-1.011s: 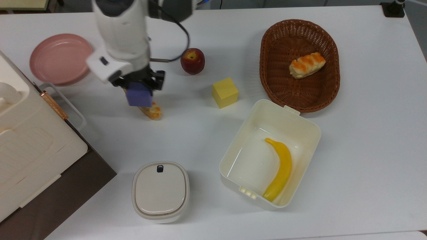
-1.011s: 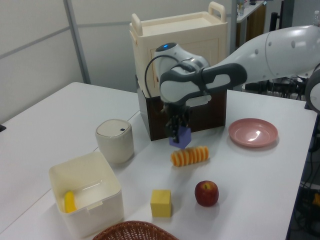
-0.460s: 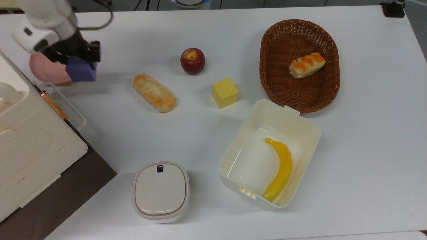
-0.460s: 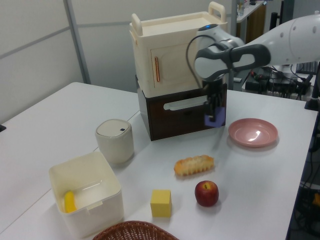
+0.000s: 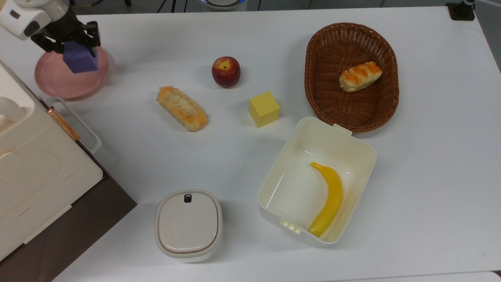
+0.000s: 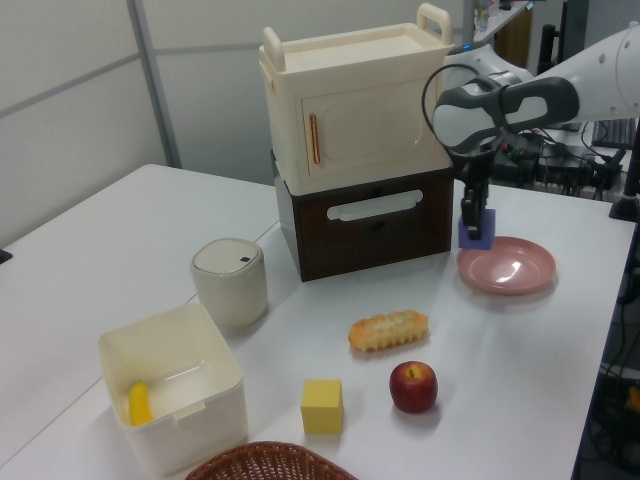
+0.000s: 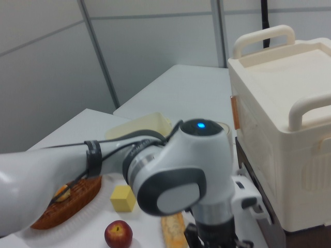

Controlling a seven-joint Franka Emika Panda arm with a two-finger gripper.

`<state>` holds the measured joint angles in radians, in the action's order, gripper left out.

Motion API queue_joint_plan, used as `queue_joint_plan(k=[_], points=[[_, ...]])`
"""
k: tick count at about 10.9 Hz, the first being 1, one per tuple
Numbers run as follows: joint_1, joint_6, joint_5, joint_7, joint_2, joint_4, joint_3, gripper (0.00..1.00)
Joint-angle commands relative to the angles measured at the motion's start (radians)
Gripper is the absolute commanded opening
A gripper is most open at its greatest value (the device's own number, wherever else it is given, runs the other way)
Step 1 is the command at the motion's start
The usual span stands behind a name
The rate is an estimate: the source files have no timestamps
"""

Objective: Put the purple cube on a plate
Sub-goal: 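Lower the purple cube onto the pink plate and open the gripper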

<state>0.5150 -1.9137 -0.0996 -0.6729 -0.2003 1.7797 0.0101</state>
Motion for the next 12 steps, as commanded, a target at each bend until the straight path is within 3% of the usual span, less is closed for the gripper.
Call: queue_joint_plan(k=[1, 6, 7, 9, 10, 12], points=[[0.095, -0.085, -0.014, -0.089, 0.027, 0.073, -0.007, 0.43], [0.131, -0.192, -0.012, -0.105, -0.056, 0.078, -0.006, 0.55], [0.129, -0.194, -0.014, -0.103, -0.080, 0.075, -0.006, 0.62], [0.129, -0.192, -0.015, -0.103, -0.083, 0.072, -0.006, 0.92], [0.129, -0.191, -0.015, -0.103, -0.082, 0.069, -0.006, 1.00], [0.126, -0.168, -0.015, -0.093, -0.064, 0.047, -0.007, 1.00]])
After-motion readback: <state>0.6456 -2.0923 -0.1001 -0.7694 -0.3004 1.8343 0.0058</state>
